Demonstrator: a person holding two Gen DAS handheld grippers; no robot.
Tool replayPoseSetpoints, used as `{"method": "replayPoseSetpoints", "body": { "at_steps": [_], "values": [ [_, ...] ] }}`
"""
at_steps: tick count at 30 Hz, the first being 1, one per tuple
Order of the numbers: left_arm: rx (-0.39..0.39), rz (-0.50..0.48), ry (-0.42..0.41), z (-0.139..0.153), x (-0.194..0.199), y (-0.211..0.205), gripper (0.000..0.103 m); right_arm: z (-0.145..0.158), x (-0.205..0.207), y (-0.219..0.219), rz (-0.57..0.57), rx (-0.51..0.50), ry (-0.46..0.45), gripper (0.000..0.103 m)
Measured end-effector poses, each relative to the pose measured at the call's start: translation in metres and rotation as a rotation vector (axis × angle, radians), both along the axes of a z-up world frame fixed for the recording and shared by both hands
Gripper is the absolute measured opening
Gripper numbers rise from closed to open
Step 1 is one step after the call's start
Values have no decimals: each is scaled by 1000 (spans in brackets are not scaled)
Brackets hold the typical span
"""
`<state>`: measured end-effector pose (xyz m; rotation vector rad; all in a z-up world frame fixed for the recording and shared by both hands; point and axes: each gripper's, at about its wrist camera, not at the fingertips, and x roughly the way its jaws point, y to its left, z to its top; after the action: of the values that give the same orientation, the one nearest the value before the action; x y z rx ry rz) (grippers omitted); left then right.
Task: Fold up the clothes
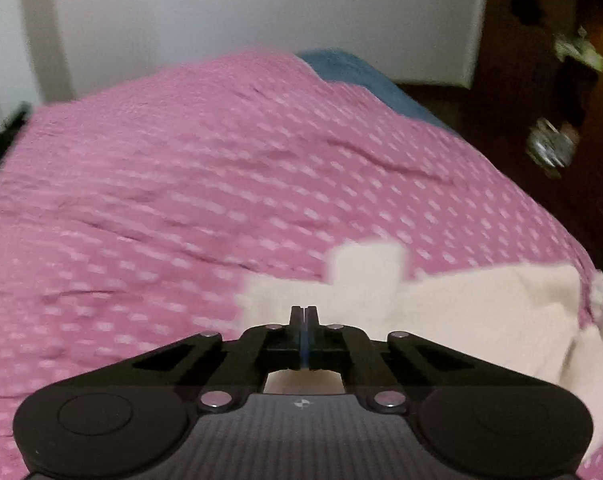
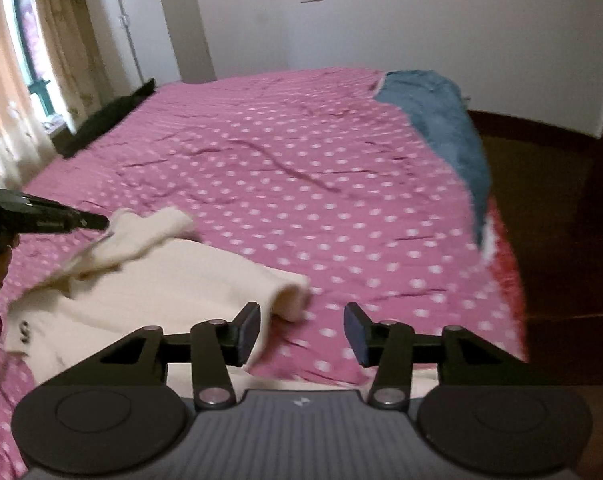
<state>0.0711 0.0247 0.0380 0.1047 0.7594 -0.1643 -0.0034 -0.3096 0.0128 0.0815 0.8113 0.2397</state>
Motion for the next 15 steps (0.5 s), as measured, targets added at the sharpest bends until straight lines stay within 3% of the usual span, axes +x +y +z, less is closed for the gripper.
{"method": "replayPoseSetpoints", "body": {
  "at_steps": [6,10,12,13,15],
  "values": [
    [-2,149,-38,20,-13,53,0,-6,15,7,18,59,23,57],
    [-51,58,27,12,-12,43,6,-13,24,10,10,78,40,57],
    [-56,-10,48,6,-11,25,17,-15,26,12,7,80,45,57],
    [-56,-42,55,3,-9,14,29,-16,27,13,9,81,47,57],
    [-49,-93,70,-4,-5,-7,35,-18,29,16,13,82,51,58]
  ]
}}
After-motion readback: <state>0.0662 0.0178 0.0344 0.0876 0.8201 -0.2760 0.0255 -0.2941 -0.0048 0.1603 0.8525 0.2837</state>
